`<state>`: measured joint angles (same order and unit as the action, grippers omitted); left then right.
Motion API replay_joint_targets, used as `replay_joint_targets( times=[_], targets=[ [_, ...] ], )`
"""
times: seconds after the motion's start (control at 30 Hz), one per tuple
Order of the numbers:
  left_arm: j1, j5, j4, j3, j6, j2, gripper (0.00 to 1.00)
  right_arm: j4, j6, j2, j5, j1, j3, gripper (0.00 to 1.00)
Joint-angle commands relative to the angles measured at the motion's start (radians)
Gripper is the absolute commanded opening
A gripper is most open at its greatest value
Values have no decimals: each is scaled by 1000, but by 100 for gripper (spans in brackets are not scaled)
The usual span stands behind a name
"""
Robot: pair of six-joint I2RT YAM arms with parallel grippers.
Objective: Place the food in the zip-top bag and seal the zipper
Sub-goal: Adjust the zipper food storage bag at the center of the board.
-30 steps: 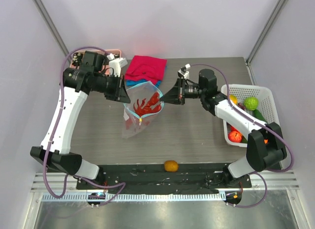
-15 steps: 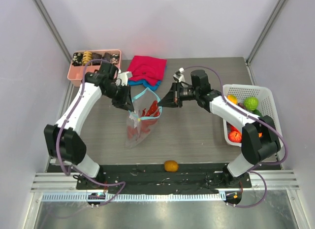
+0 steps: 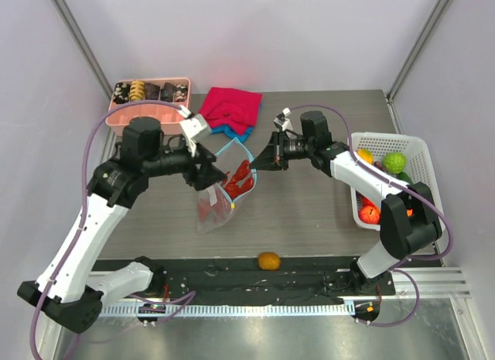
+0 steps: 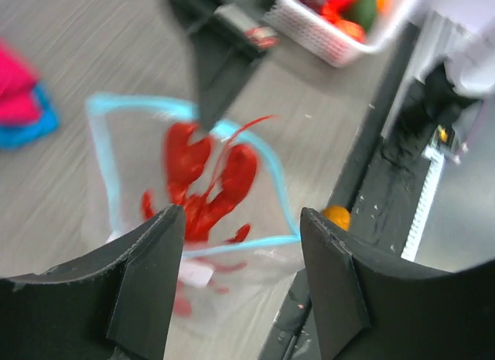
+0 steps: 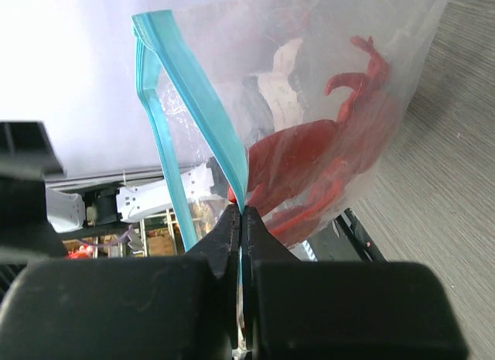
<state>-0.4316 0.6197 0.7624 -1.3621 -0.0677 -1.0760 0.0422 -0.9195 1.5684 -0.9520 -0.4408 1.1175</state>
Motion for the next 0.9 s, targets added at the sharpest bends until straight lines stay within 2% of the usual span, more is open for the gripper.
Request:
replay_joint_targets(
  times=[0.0,0.2,0.43,0.57,0.7,0.87],
  targets=[
    [-102,-32,-135,40,-135,-77,66,-27,11,-59,-14,-18,13,1],
    [-118,-71,-137,20,-247,-194,66,-24,34,-70,-13,-22,8,1],
    [-118,-84,-126,81,-408,-225,65,-12,59,-79,-16,-24,10,1],
    [-128,-64,-126,98,-498,-249,68,-11,64,-76,-21,-22,10,1],
    [-162,-119,-159,107,-505,-269,68,-8,62,-76,-21,-24,11,1],
    [-190,-173,-234,106,-478,-289,64,-1,73,-70,-21,-32,16,1]
  ],
)
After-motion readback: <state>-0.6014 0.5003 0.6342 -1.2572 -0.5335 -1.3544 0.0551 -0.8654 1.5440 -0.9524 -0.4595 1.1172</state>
